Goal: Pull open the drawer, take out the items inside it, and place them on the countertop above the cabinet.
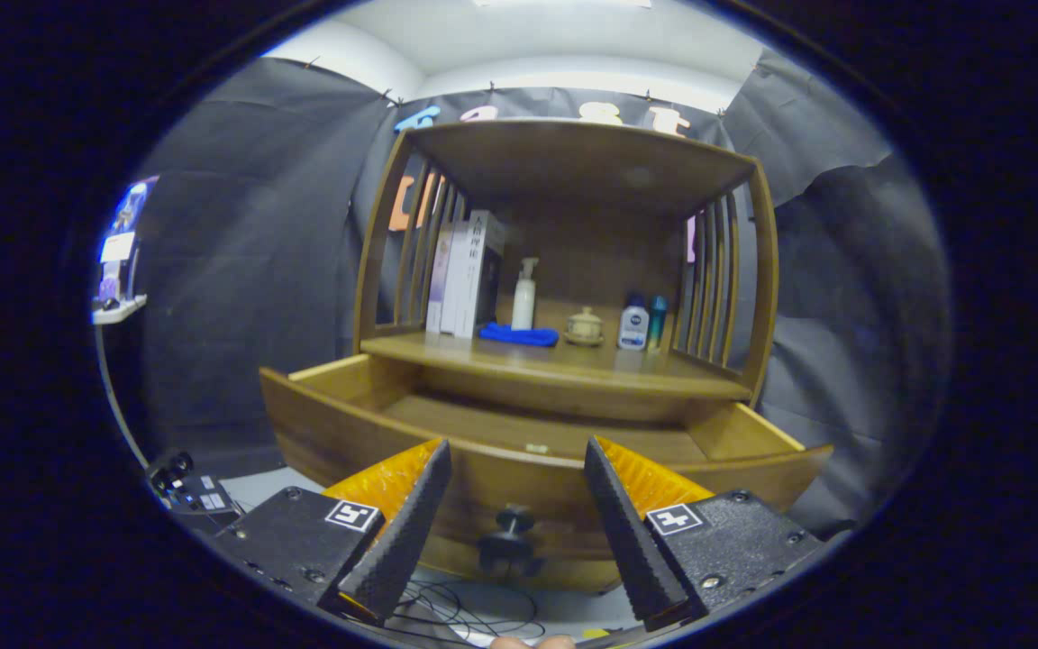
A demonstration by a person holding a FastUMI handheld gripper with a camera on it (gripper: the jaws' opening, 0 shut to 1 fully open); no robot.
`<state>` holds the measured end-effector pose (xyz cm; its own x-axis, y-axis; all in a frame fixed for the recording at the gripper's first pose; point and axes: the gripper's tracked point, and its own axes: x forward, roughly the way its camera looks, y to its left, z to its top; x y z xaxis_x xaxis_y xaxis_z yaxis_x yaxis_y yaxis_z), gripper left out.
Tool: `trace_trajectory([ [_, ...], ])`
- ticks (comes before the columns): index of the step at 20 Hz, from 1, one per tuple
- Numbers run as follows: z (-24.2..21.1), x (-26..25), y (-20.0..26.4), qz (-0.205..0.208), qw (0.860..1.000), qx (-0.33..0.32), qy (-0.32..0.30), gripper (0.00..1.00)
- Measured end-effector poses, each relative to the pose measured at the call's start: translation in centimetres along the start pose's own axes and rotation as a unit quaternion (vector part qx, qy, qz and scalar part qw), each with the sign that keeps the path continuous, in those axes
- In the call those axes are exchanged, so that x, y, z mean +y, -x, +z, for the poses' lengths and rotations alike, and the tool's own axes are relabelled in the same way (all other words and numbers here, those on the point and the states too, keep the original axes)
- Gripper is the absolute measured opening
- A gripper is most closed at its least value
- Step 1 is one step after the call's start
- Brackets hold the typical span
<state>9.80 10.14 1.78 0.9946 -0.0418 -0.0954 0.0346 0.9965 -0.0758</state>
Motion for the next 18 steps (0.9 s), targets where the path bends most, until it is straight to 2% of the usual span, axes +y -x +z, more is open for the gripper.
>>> trace_trajectory([
  [4,3.7,-0.8,-3.0,0.019,1.0,0.016,-0.009,0.93],
  [9,3.4,-1.1,-7.2,0.043,0.993,0.11,-0.029,0.93],
  [12,1.3,-0.4,-8.9,0.061,0.979,0.185,-0.051,0.93],
  [15,0.2,-1.0,-10.6,0.049,0.969,0.234,-0.052,0.93],
  [18,-2.0,-1.5,-11.4,0.036,0.952,0.301,-0.043,0.92],
])
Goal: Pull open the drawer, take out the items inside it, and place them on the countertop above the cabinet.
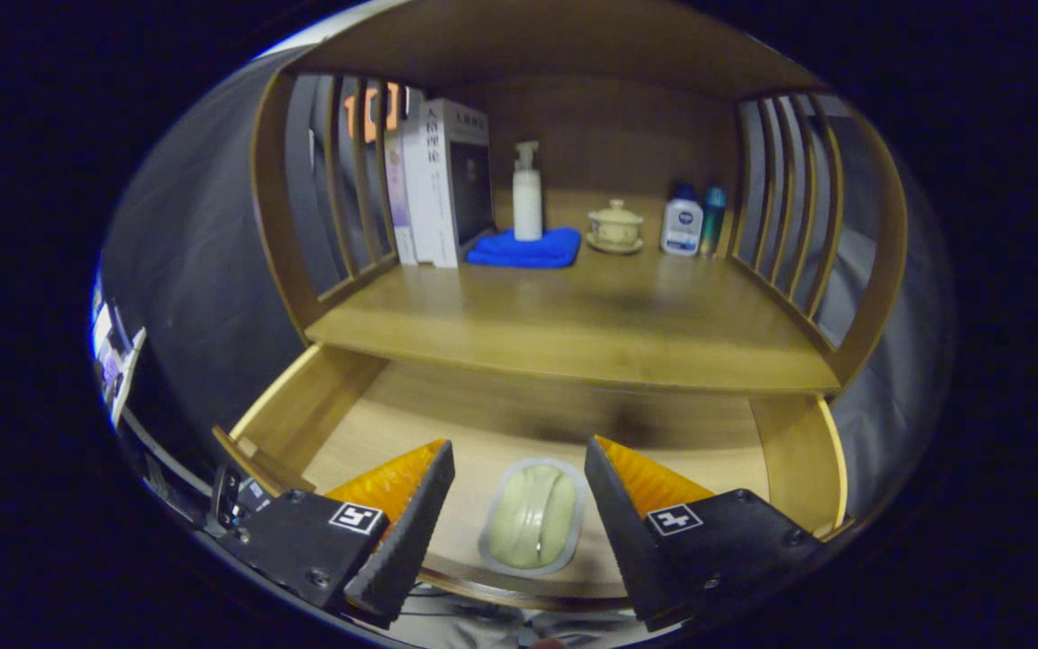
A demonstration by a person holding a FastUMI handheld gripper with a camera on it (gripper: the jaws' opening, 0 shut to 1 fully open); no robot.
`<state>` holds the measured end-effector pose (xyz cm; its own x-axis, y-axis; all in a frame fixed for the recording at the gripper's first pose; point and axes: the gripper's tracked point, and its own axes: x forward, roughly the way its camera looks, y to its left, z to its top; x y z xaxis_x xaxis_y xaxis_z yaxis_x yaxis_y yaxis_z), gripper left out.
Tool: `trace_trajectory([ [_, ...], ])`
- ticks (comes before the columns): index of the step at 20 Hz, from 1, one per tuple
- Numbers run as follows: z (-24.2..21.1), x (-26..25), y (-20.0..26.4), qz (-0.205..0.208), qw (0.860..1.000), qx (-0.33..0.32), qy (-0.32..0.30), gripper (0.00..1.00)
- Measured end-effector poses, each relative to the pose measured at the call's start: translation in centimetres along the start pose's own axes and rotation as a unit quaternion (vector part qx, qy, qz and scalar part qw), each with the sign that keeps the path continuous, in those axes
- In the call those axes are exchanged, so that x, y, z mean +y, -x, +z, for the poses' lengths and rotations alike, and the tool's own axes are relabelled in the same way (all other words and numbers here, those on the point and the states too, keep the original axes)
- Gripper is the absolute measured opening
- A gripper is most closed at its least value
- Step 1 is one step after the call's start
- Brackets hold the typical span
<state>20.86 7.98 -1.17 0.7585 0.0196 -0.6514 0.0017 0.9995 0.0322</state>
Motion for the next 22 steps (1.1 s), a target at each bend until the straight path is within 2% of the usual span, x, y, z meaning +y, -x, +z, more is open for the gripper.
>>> trace_trajectory([
  [3,-1.6,0.2,-1.0,-0.006,0.998,0.06,0.003,0.92],
  [7,-3.0,-0.4,-2.5,-0.018,0.994,0.109,0.007,0.89],
  [9,-3.5,-0.8,-3.0,-0.027,0.991,0.128,0.009,0.89],
  [14,-4.6,-1.1,-3.5,-0.022,0.987,0.156,0.031,0.82],
  [18,-5.3,-0.6,-3.9,-0.004,0.984,0.174,0.03,0.61],
  [21,-5.4,-0.6,-4.0,0.001,0.984,0.176,0.03,0.37],
  [22,-5.3,-0.7,-4.0,-0.001,0.984,0.173,0.031,0.34],
])
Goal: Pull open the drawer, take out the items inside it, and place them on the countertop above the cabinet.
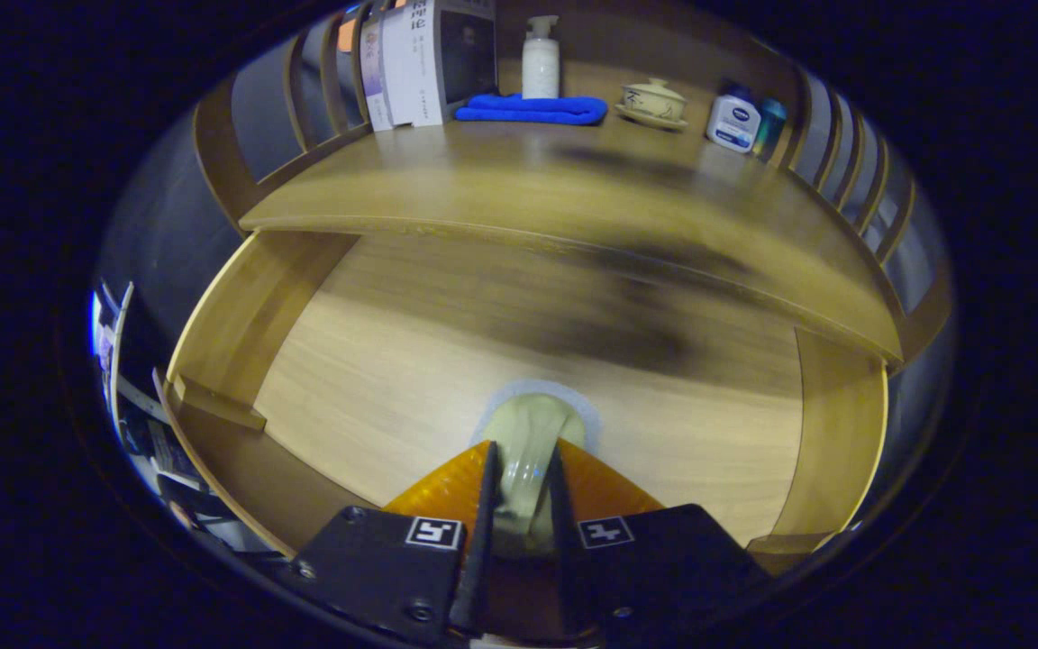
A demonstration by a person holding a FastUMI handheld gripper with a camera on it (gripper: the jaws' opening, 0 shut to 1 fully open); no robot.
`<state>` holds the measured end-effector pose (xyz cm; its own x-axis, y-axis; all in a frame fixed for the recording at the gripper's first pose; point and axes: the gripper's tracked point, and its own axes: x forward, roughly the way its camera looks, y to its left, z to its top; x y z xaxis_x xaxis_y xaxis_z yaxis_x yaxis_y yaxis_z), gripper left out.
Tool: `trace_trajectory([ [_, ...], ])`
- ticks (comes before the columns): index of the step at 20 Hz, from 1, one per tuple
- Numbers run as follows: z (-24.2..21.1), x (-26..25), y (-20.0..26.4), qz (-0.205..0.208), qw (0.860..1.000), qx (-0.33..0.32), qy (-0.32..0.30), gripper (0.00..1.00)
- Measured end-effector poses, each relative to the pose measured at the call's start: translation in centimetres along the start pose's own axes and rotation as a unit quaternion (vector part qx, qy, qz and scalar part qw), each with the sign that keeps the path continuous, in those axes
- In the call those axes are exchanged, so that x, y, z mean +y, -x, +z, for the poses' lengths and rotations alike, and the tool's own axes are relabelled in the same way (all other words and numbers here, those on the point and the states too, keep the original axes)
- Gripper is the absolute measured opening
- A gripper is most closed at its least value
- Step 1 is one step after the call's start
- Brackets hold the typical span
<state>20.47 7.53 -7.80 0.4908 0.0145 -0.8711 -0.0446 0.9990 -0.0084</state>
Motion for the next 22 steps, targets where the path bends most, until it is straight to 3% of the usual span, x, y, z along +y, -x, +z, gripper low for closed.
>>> trace_trajectory([
  [1,0.0,0.2,0.0,0.004,1.0,-0.002,0.0,0.21],
  [3,0.3,0.4,0.2,0.013,1.0,-0.01,-0.005,0.19],
  [8,1.4,-0.1,2.0,0.021,0.999,-0.034,-0.026,0.19],
  [22,6.3,-0.6,11.1,0.001,0.994,-0.112,-0.011,0.19],
])
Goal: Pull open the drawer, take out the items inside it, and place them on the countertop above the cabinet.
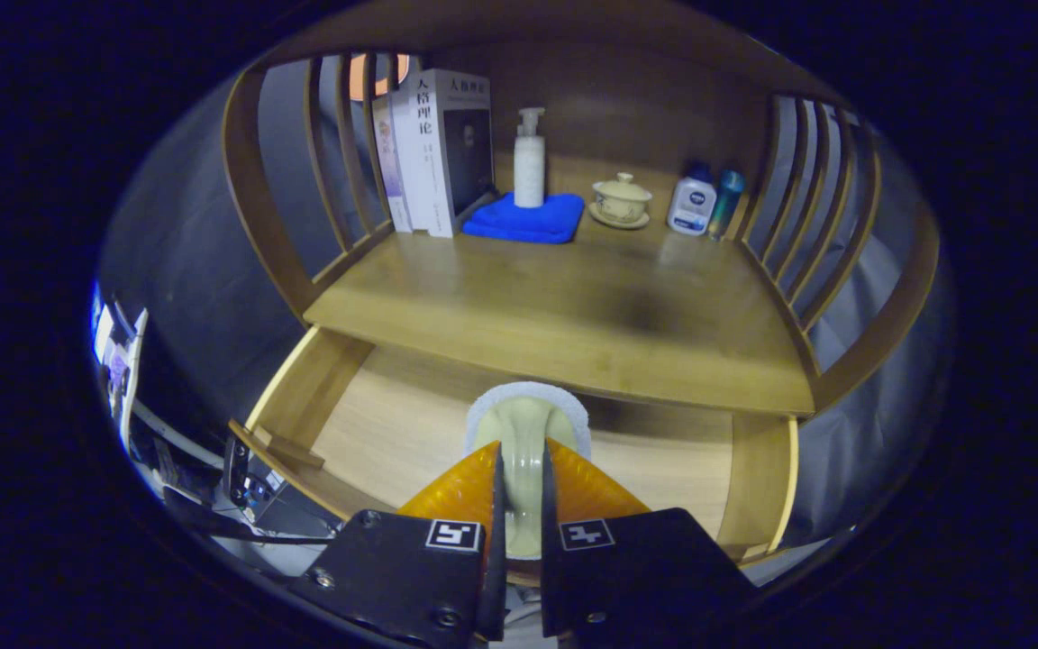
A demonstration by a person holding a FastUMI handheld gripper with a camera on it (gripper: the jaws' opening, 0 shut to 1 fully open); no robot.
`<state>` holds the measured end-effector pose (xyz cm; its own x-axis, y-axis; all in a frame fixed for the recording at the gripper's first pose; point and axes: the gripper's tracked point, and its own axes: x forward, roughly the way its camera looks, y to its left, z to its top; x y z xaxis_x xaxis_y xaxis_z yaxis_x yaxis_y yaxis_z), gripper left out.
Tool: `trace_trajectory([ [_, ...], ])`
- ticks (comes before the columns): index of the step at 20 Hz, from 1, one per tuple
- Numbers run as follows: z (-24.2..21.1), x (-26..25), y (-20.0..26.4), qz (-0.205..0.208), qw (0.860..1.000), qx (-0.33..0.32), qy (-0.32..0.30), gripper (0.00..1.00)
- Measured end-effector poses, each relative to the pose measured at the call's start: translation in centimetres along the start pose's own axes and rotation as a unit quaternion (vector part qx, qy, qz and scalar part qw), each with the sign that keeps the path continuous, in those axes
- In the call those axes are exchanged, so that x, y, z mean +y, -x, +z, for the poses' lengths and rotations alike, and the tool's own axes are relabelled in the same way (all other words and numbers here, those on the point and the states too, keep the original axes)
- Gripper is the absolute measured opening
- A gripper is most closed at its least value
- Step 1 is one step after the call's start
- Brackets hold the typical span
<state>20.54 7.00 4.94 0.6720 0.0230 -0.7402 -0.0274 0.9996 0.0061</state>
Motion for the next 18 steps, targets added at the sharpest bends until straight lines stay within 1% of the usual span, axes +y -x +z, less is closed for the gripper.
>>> trace_trajectory([
  [2,1.3,-0.2,0.5,-0.002,1.0,-0.01,-0.003,0.19],
  [4,2.5,-0.6,0.2,-0.002,1.0,-0.014,-0.019,0.19],
  [9,6.7,-2.6,-2.4,-0.005,0.997,-0.032,-0.069,0.19],
  [13,9.8,-3.6,-4.4,-0.01,0.995,-0.05,-0.087,0.19],
  [15,10.6,-4.0,-5.4,-0.019,0.995,-0.05,-0.085,0.19],
  [18,10.9,-3.4,-6.9,-0.008,0.994,-0.043,-0.097,0.19],
])
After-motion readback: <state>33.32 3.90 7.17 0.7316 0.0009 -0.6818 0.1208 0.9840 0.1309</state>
